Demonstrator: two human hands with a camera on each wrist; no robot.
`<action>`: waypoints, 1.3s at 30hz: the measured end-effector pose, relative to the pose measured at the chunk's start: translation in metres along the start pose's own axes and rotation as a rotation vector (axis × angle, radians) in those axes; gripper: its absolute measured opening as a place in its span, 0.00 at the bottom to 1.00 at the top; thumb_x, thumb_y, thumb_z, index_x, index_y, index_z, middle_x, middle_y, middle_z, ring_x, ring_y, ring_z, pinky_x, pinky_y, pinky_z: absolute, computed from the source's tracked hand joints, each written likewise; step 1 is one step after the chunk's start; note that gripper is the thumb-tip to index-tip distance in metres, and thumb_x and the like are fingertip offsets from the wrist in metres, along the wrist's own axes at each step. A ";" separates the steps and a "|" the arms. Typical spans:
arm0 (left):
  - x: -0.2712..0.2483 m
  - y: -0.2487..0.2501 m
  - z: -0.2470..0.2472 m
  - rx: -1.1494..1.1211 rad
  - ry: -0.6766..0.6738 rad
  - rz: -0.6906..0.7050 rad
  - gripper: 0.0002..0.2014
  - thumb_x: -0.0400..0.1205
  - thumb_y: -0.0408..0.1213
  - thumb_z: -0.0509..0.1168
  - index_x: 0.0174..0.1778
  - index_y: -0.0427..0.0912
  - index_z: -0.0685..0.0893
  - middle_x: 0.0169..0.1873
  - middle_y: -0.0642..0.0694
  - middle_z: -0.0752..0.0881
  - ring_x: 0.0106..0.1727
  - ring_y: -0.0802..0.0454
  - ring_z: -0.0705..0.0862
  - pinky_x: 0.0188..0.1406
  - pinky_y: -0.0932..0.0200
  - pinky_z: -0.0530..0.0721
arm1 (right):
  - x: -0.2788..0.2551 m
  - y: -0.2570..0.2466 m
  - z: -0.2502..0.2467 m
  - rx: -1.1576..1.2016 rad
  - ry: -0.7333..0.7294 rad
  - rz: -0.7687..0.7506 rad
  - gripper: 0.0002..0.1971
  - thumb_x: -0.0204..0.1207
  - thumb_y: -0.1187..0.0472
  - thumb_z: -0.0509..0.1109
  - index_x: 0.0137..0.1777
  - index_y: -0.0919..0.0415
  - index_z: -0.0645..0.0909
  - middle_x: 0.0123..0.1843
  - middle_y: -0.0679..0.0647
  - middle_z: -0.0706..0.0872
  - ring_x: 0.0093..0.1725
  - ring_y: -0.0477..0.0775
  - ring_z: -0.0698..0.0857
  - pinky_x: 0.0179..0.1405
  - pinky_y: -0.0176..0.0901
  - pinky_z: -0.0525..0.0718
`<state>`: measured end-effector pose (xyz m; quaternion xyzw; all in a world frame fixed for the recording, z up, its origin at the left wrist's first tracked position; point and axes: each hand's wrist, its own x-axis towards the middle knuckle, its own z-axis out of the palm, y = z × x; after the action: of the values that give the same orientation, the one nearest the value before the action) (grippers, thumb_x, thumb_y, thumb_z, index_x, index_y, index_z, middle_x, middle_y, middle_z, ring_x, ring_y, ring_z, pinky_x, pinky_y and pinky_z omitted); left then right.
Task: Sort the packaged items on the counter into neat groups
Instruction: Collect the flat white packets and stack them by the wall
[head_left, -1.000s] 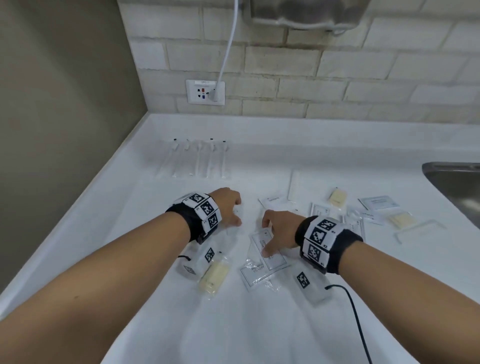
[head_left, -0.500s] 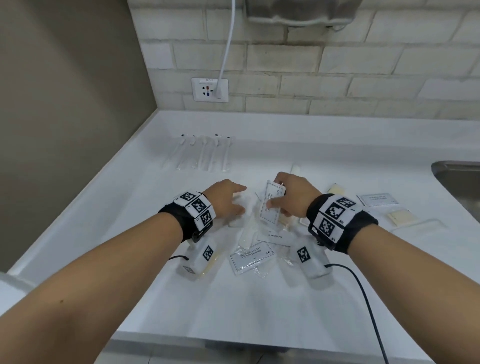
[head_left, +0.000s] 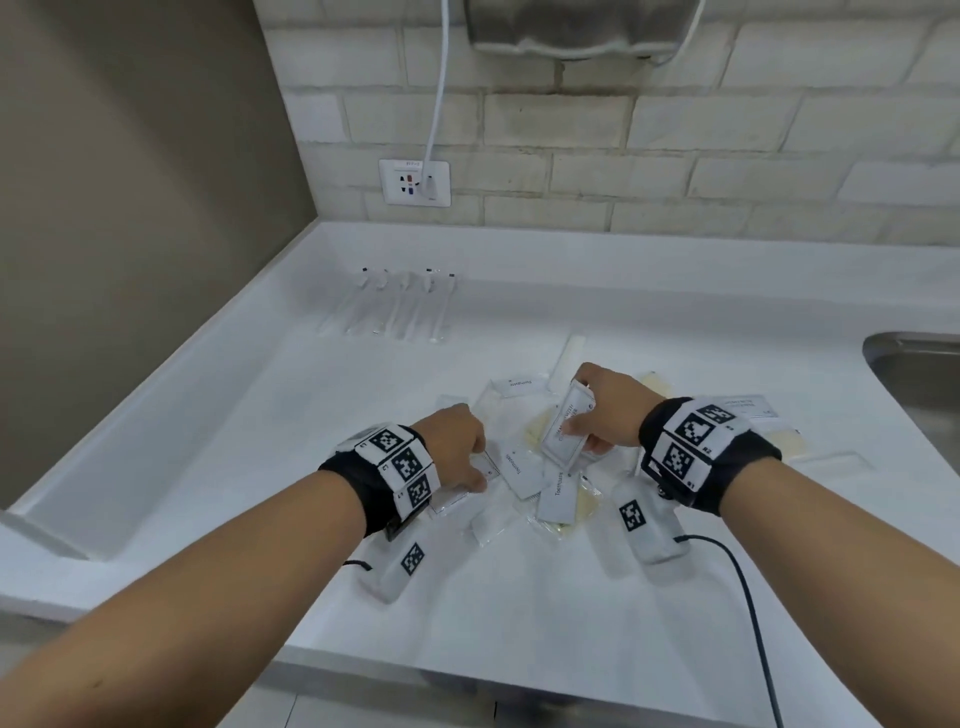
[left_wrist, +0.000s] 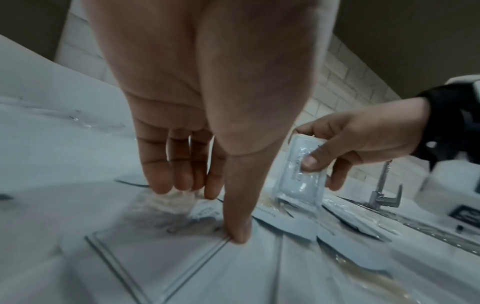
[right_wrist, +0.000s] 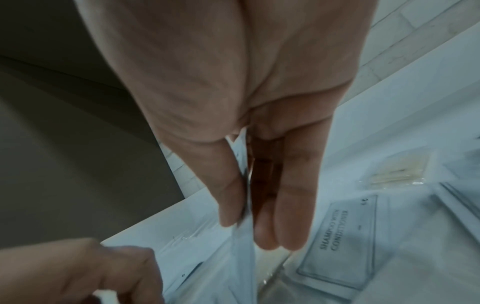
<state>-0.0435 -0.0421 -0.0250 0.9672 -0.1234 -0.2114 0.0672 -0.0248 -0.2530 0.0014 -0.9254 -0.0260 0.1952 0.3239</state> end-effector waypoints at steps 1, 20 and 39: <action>0.002 0.002 -0.001 0.017 0.002 -0.018 0.29 0.74 0.49 0.75 0.68 0.40 0.80 0.65 0.43 0.75 0.64 0.46 0.79 0.62 0.54 0.82 | -0.002 0.002 0.000 -0.002 -0.024 -0.007 0.21 0.76 0.63 0.74 0.65 0.58 0.69 0.47 0.61 0.88 0.36 0.57 0.90 0.44 0.53 0.92; 0.022 0.016 0.006 -0.116 0.003 -0.119 0.18 0.77 0.48 0.71 0.33 0.40 0.74 0.28 0.48 0.73 0.28 0.53 0.71 0.22 0.64 0.64 | -0.023 0.020 0.014 0.012 -0.136 -0.045 0.29 0.75 0.61 0.75 0.74 0.58 0.69 0.46 0.48 0.83 0.30 0.45 0.85 0.28 0.32 0.84; 0.044 0.087 -0.001 -0.808 0.214 0.251 0.21 0.85 0.53 0.59 0.70 0.47 0.70 0.55 0.48 0.85 0.57 0.50 0.85 0.60 0.51 0.84 | -0.022 0.037 -0.009 0.321 0.394 -0.085 0.17 0.62 0.63 0.83 0.48 0.66 0.82 0.37 0.54 0.82 0.32 0.55 0.83 0.35 0.53 0.88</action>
<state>-0.0228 -0.1377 -0.0255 0.8573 -0.1397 -0.1313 0.4777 -0.0441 -0.2916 -0.0070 -0.8803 0.0298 -0.0011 0.4735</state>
